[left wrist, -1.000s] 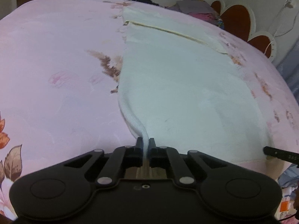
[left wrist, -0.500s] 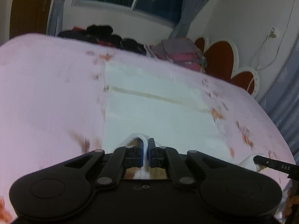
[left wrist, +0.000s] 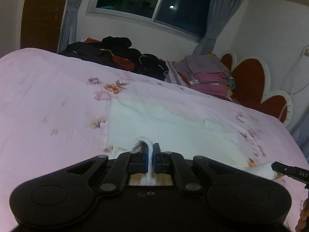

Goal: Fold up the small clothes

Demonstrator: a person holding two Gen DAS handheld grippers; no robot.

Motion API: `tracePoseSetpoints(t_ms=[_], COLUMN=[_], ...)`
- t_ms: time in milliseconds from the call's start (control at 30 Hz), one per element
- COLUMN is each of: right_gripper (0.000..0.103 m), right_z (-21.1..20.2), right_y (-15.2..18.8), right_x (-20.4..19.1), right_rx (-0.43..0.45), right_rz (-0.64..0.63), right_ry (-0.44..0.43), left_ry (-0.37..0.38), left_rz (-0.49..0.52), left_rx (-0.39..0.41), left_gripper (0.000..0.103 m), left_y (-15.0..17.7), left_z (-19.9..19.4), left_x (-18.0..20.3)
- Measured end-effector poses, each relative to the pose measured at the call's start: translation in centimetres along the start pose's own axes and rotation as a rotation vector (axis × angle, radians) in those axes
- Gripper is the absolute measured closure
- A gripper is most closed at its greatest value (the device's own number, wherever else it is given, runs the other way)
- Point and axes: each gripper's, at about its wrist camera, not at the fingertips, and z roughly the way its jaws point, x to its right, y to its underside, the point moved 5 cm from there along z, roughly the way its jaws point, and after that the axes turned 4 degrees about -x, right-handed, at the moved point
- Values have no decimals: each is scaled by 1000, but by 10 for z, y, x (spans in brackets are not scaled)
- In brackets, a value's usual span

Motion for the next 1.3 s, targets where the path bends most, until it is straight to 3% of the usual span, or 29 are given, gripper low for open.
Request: tracePoseSetpoints(t_ms=[300,633,733,800,833,867,933,1000,1167,1300], right_gripper=[96,96,96,93,79,52,32,32,34,52], right_z=[86,161,167,168,168,166,159,158,174,190], right_y=[-43,-63,-66,-70,-72,-74,-79,-81,-74,-64], right_x=[25,49,54,54,54,53,51,49,42,44], right_rx=[-52,-140,-128,-126,-118,-101,-53,-57,-108,-147], right_rz=[75,148,154,152,143,128,82,36,-66,-90], right_ry=[-17,17,22,12,8,12,25,9,1,12], left_ry=[-63,-149,-175,-171,-170,-156,-128,-93,-84,-91], left_rz=[-68,-48,-57,-72,-85,-104,-147,-134,-28,4], left_rx=[-26,-80,-90,-80,-64,-52,-34,-15,-90,-123], left_gripper=[99,98,91,80,71,59,42,39,43,56], left_y=[-42,-64,-67,-70,-72,-74,-77,-79,-70,-62], left_z=[68,132,140,139,137,133,125,119,137,155], left_x=[-11,-7,-12,-17,-20,-24,-32,-34,-26,-22])
